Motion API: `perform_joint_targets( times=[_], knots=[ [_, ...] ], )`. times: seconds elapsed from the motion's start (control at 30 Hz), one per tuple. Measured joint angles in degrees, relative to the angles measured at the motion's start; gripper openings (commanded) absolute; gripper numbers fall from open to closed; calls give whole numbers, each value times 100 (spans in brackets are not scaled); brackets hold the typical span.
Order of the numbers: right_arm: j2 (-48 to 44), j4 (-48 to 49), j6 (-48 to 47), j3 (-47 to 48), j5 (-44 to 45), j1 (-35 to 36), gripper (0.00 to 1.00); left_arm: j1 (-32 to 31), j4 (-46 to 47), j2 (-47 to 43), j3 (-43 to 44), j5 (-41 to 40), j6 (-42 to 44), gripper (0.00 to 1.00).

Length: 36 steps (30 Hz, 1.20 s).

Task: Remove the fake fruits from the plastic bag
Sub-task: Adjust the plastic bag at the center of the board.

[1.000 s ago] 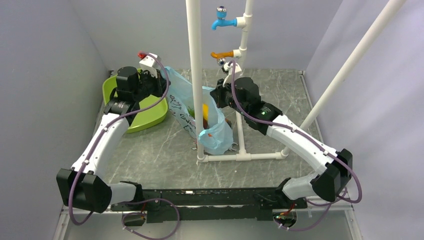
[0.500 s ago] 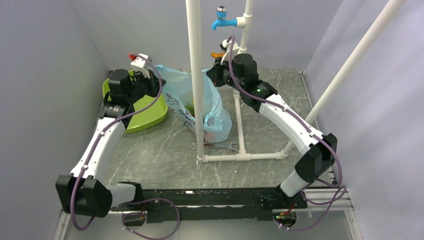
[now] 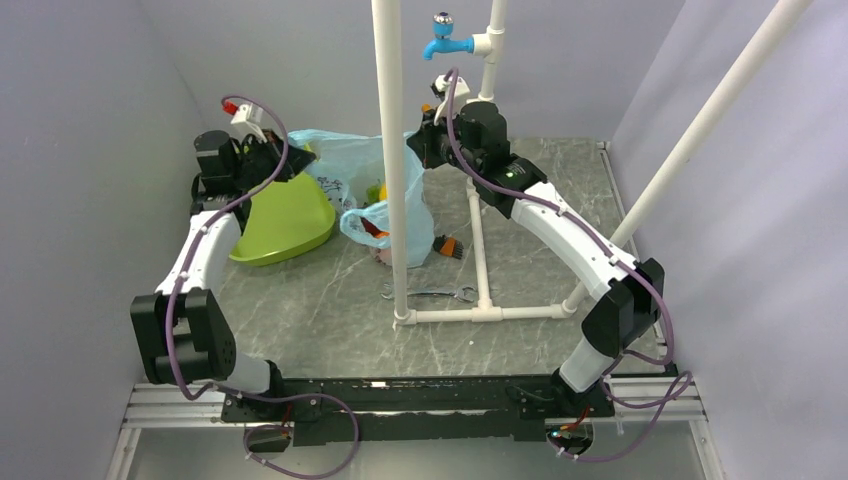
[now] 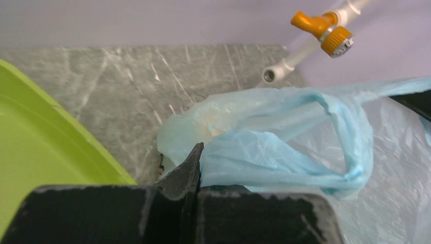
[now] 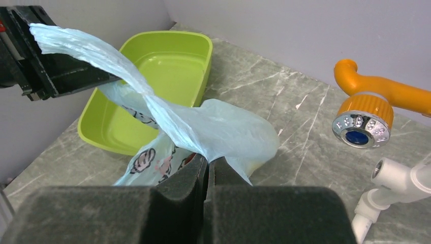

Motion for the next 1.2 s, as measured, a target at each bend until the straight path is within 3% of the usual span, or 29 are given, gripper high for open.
perform_joint_targets(
  times=[0.17,0.23,0.33,0.4,0.57,0.8,1.13,1.2],
  knots=[
    [63,9,-85,0,74,-11,2,-146,114,232,2,282,-282,0],
    [70,-20,-109,7,149,-15,19,-199,83,232,33,280,-254,0],
    [85,-170,-151,63,404,-7,57,-273,-9,232,98,278,-188,0],
    [74,-330,-240,63,734,66,76,-315,-48,232,131,280,-149,0],
    [-98,-730,-284,-15,1080,249,92,-400,-186,232,164,282,-98,0],
    [-831,-885,-17,-33,726,328,94,-553,-251,232,166,284,-44,0],
    [-223,-573,219,393,-70,914,63,-933,-505,229,262,269,240,0],
    [-46,-544,223,227,-118,1056,62,-970,-551,229,262,256,295,0]
  ],
)
